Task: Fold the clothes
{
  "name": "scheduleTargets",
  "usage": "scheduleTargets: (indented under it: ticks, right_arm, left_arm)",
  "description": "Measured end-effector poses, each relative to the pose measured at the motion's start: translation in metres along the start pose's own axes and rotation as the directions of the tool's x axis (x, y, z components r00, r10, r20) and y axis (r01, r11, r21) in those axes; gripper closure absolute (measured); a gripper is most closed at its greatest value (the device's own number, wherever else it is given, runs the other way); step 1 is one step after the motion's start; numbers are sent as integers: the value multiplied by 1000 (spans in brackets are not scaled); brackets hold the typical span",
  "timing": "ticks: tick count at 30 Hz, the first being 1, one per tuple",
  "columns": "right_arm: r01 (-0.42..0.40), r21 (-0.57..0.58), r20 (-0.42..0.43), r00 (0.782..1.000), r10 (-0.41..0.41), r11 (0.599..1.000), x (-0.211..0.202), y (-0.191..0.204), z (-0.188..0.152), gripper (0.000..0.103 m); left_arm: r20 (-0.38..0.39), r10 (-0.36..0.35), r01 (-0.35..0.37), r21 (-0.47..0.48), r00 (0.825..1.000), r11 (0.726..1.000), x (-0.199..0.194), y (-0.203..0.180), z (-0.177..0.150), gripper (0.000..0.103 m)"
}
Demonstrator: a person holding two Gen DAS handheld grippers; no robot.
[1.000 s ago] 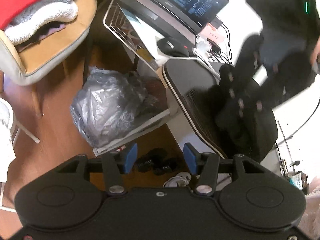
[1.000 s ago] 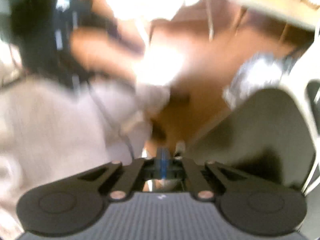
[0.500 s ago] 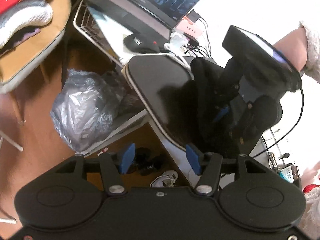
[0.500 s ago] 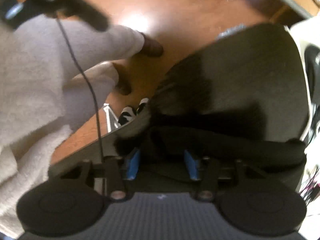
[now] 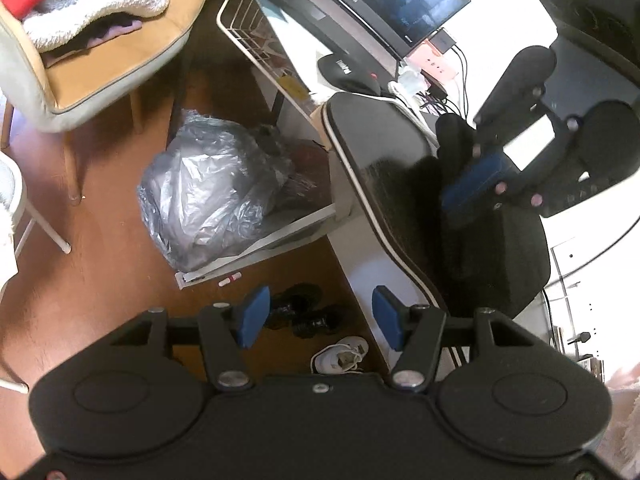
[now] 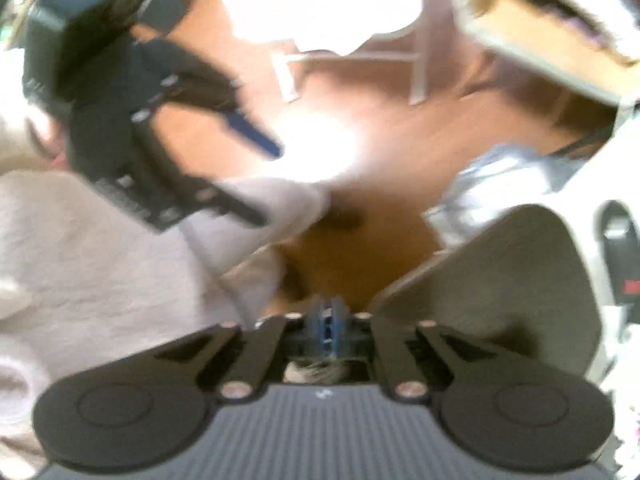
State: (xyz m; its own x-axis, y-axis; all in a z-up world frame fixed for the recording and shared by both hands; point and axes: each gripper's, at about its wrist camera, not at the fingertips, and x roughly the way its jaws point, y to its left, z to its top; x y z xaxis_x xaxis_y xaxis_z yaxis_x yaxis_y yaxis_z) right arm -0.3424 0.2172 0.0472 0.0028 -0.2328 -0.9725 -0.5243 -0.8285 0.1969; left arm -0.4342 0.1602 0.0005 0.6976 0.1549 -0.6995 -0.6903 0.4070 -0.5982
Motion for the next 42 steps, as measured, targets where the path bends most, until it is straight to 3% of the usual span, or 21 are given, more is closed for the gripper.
scheduleTargets:
  ticks: [2, 4, 7, 10, 12, 13, 15, 18, 20, 22, 25, 27, 30, 31, 34, 35, 36, 37, 42]
  right_arm:
    - [41, 53, -2, 999, -41, 998, -12, -9, -15, 70]
    - [75, 113, 48, 996, -81, 991, -22, -13, -44, 51]
    - [57, 250, 154, 983, -98, 966, -40, -16, -96, 42]
    - [-71, 409, 280, 959, -51, 910, -48, -9, -161, 41]
    - [-235, 504, 404, 915, 14, 831, -41, 6, -212, 36]
    - [-317, 538, 475, 879, 30, 781, -33, 15, -237, 30]
    - [-487, 605, 629, 777, -4, 630, -9, 36, -288, 22]
    - [-764, 584, 812, 544, -212, 275, 54, 68, -366, 21]
    - [-895, 443, 833, 387, -395, 59, 99, 89, -408, 21]
    - [-942, 328, 786, 313, -533, -69, 135, 104, -427, 21]
    - [-954, 271, 729, 291, -620, -129, 164, 113, -429, 20]
    - [-961, 263, 713, 251, -655, -81, 165, 113, -423, 22]
    - [-963, 269, 693, 217, -687, -33, 159, 107, -414, 23]
    - [-960, 279, 685, 214, -697, -21, 156, 104, -411, 24]
    - [-944, 330, 659, 247, -711, -22, 147, 94, -398, 26]
    - [-940, 337, 654, 267, -708, -43, 154, 92, -392, 31]
    - [-941, 330, 652, 282, -704, -72, 155, 89, -391, 58]
    - [-951, 295, 658, 273, -702, -93, 157, 89, -390, 83]
    - [-971, 189, 647, 233, -726, -144, 153, 93, -391, 85]
  left_arm:
    - [5, -10, 9, 11, 1000, 1000, -1, -7, 1, 44]
    - [8, -33, 33, 18, 999, 999, 0, -16, 2, 41]
    - [-12, -82, 82, 16, 997, 997, 7, -32, 5, 38]
    - [-51, -125, 126, 22, 991, 992, 18, -50, 7, 36]
    - [-82, -150, 153, 36, 985, 988, 26, -66, 8, 36]
    - [-97, -162, 167, 43, 982, 985, 30, -74, 9, 35]
    - [-129, -185, 193, 55, 974, 980, 40, -92, 9, 34]
    - [-182, -218, 231, 53, 959, 972, 57, -120, 8, 30]
    - [-223, -245, 253, 10, 944, 967, 71, -134, 7, 29]
    - [-251, -261, 258, -46, 932, 965, 84, -142, 6, 27]
    - [-271, -269, 244, -121, 924, 962, 99, -149, 2, 23]
    - [-279, -272, 232, -170, 921, 958, 108, -151, -3, 22]
    - [-269, -296, 219, -283, 917, 934, 117, -145, -13, 20]
    - [-260, -310, 217, -330, 915, 919, 119, -142, -18, 19]
    - [-215, -355, 223, -467, 910, 856, 122, -130, -34, 12]
    - [-202, -365, 223, -505, 909, 834, 124, -126, -40, 11]
    - [-190, -375, 225, -534, 907, 815, 125, -124, -44, 10]
    - [-179, -385, 228, -561, 905, 796, 127, -122, -49, 9]
    - [-82, -371, 246, -613, 925, 750, 134, -114, -55, 7]
